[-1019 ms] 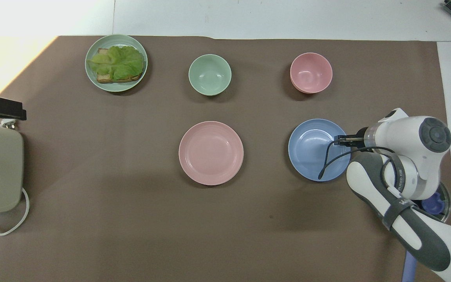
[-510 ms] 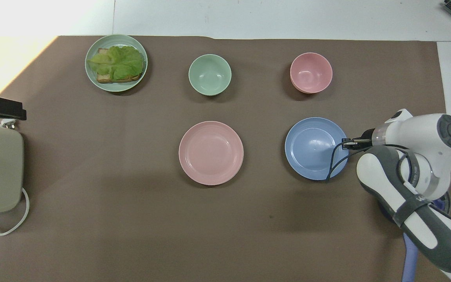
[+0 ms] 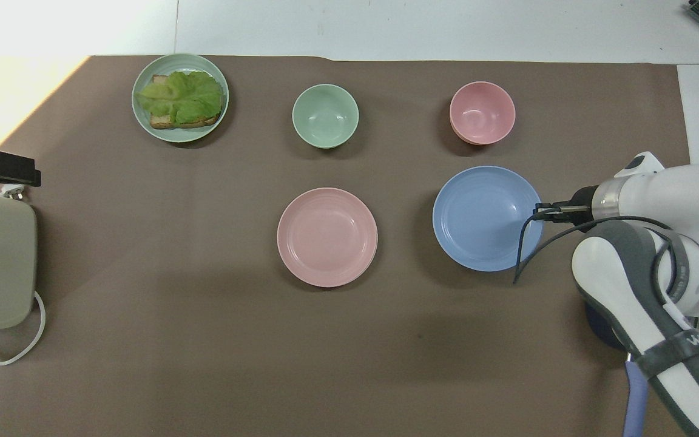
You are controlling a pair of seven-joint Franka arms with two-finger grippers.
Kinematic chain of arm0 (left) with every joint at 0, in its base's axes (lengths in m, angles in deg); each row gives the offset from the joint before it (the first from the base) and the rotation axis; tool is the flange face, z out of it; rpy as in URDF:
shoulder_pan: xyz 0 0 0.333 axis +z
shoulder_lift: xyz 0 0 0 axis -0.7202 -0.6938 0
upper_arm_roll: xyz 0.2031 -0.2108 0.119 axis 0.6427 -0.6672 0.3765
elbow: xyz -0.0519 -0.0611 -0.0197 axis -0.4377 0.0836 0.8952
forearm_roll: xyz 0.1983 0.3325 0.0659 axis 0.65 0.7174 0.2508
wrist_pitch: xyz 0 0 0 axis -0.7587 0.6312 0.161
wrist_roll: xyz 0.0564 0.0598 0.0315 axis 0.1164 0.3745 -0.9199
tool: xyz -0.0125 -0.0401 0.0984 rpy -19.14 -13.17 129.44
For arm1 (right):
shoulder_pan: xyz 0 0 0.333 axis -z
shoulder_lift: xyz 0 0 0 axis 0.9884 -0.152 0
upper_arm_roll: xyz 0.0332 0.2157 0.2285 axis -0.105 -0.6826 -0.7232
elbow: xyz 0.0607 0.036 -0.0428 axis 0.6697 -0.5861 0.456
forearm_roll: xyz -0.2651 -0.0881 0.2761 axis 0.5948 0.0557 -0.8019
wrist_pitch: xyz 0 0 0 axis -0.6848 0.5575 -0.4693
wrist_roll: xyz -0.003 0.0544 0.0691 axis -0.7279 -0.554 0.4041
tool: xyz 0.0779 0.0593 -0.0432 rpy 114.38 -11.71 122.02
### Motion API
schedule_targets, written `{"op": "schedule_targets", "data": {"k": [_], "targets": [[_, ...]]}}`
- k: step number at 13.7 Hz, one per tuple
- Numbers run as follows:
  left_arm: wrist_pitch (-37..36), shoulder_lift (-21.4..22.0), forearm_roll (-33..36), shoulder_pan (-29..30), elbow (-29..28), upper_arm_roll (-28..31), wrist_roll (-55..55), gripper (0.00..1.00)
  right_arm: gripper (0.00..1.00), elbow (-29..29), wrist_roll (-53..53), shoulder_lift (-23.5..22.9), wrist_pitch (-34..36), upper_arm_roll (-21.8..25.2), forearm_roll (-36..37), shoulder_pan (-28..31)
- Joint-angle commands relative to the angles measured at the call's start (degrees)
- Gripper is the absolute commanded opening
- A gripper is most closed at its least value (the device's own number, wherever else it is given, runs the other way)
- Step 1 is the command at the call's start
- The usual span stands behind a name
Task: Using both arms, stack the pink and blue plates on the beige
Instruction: 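Slide the blue plate with the right gripper onto the pink plate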
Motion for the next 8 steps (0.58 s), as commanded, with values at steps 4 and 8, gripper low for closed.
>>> {"op": "schedule_targets", "data": {"k": [4, 8], "targets": [[-1.6, 0.5, 0.8, 0.1, -0.1, -0.3, 0.1, 1.00, 0.00, 4.7, -9.3, -2.2, 1.4, -0.8, -0.7, -6.7], [-1.6, 0.5, 0.7, -0.3, -0.1, -0.3, 0.0, 1.00, 0.00, 6.5, -20.0, -5.9, 0.0, -0.7, 0.1, -15.6]]}}
